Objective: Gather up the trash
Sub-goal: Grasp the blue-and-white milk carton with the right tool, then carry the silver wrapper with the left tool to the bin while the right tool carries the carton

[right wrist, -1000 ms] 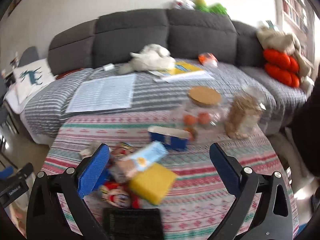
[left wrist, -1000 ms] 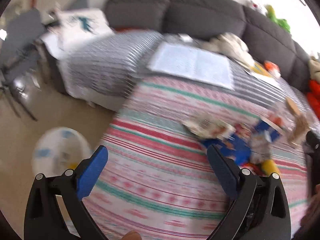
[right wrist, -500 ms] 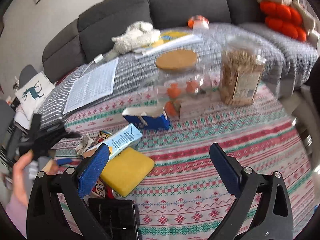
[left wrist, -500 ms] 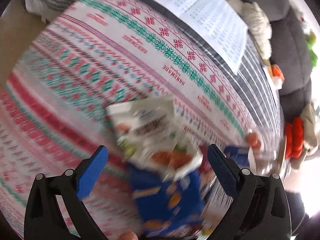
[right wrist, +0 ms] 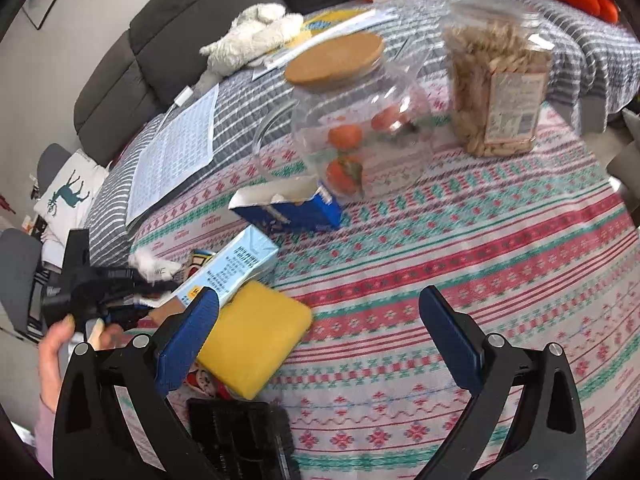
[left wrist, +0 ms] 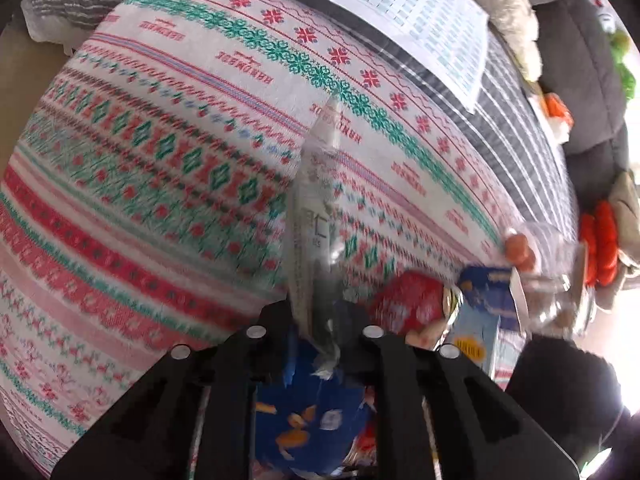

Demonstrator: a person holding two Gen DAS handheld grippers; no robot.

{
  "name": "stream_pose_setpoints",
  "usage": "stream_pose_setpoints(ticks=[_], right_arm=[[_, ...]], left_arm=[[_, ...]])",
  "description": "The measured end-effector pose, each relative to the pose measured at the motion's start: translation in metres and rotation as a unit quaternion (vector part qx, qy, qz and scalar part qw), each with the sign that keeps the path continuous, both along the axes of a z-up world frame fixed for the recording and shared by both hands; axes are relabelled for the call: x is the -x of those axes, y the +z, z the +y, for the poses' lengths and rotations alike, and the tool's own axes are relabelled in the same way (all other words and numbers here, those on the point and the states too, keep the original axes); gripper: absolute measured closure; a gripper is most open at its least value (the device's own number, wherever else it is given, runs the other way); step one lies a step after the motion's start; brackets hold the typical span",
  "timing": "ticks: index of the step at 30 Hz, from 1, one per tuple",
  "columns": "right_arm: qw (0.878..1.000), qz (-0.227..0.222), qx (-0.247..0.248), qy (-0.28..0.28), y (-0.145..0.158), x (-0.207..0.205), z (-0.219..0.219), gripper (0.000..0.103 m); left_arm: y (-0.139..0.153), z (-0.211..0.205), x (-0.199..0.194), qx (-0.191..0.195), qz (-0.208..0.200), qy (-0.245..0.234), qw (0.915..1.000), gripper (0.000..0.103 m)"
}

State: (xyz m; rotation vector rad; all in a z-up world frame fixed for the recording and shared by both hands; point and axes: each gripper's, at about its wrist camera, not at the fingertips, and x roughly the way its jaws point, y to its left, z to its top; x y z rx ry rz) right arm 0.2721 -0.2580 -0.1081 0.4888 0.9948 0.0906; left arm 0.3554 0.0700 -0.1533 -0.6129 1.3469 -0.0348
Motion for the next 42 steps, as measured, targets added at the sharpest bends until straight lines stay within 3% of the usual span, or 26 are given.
stream_pose_setpoints(ticks=[6, 9, 13, 19, 22, 24, 30, 42], right_arm=[[0.997, 0.039, -0.06, 0.008, -0.009, -0.026, 0.022, 0.007], [0.997, 0.048, -0.063, 0.012, -0.009, -0.035, 0.035, 0.007], [0.996, 0.071, -0.056, 0.006, -0.015, -0.053, 0.053, 0.007], [0.995, 0.095, -0.032, 0.009, -0.025, -0.069, 0.077, 0.008], [0.994, 0.105, -0.02, 0.013, -0.035, -0.072, 0.084, 0.018], [0.994, 0.106, -0.017, 0.02, -0.039, -0.073, 0.086, 0.039], [0.997, 0.073, 0.002, 0.033, -0.031, -0.068, 0.088, 0.067], [0.995, -0.052, 0.059, 0.065, 0.025, -0.021, 0.097, 0.068]], left_arm=[[0.027, 0.027, 0.041, 0.006, -0.059, 0.002, 0.9982, 0.089], [0.047, 0.045, 0.065, -0.019, -0.1, 0.015, 0.9947, 0.089], [0.076, 0.057, 0.109, -0.06, -0.167, 0.022, 0.9838, 0.089], [0.083, 0.042, 0.115, -0.087, -0.196, -0.005, 0.9768, 0.089], [0.076, 0.046, 0.111, -0.08, -0.187, -0.005, 0.979, 0.089], [0.07, 0.048, 0.11, -0.073, -0.182, -0.002, 0.9806, 0.089], [0.072, 0.048, 0.114, -0.078, -0.192, -0.002, 0.9782, 0.089], [0.091, 0.047, 0.126, -0.072, -0.249, -0.007, 0.9657, 0.089]])
